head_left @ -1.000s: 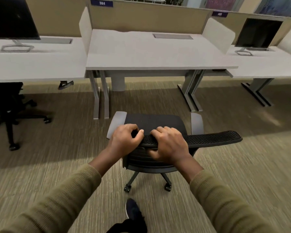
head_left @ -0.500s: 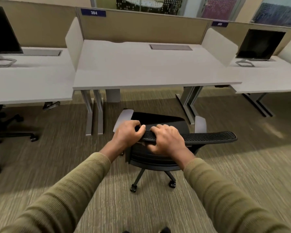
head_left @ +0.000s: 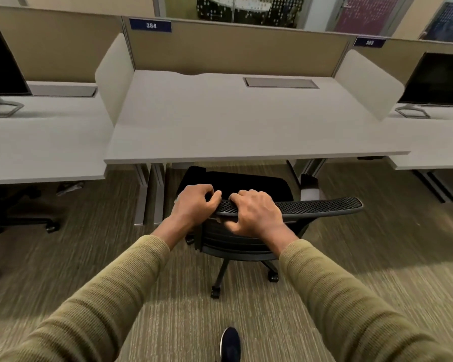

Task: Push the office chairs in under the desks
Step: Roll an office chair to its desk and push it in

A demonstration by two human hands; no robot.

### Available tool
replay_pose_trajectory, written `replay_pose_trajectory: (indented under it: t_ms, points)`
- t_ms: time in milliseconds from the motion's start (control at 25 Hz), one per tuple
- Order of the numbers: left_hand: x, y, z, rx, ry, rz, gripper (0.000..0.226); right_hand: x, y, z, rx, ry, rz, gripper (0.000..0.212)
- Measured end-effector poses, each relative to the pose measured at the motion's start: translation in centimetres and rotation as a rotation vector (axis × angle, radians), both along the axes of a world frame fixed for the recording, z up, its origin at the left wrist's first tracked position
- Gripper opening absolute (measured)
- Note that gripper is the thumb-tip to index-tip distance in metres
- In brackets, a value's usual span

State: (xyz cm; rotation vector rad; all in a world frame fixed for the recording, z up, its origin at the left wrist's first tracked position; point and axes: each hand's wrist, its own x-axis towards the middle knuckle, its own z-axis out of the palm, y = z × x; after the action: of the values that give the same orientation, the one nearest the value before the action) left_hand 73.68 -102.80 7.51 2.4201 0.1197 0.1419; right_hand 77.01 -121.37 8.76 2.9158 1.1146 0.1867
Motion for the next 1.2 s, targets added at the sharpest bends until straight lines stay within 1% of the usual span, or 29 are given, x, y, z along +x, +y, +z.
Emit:
replay_pose_trajectory:
  t_ms: [80, 280, 400, 680, 800, 1040, 1200]
  points:
    - [2.0, 0.7, -0.3, -0.002, -0.014, 0.029, 0.037, 2.4, 0.7, -0.1, -0.006, 0.002, 0.03, 0.067]
    - [7.1, 2.3, -0.4, 0.001, -0.017, 0.179, 0.039, 8.3, 3.1, 0.0, 0.0, -0.008, 0.079, 0.068]
    - [9.6, 3.0, -0.6, 0.014, -0.012, 0.247, 0.037, 11.5, 4.0, -0.5, 0.015, -0.01, 0.118, 0.062]
    - [13.5, 4.1, -0.8, 0.026, -0.023, 0.337, 0.036, 17.3, 6.0, -0.7, 0.038, 0.01, 0.198, 0.063]
    - [14.2, 5.2, -1.3, 0.046, -0.008, 0.349, 0.032, 17.7, 6.9, -1.5, 0.074, 0.009, 0.205, 0.061]
    - [15.4, 11.5, -0.5, 0.049, 0.006, 0.42, 0.027, 17.5, 13.4, -0.8, 0.063, 0.032, 0.212, 0.064]
    - [15.6, 13.4, -0.7, 0.053, 0.007, 0.425, 0.027, 17.3, 15.2, -1.4, 0.066, 0.03, 0.198, 0.063]
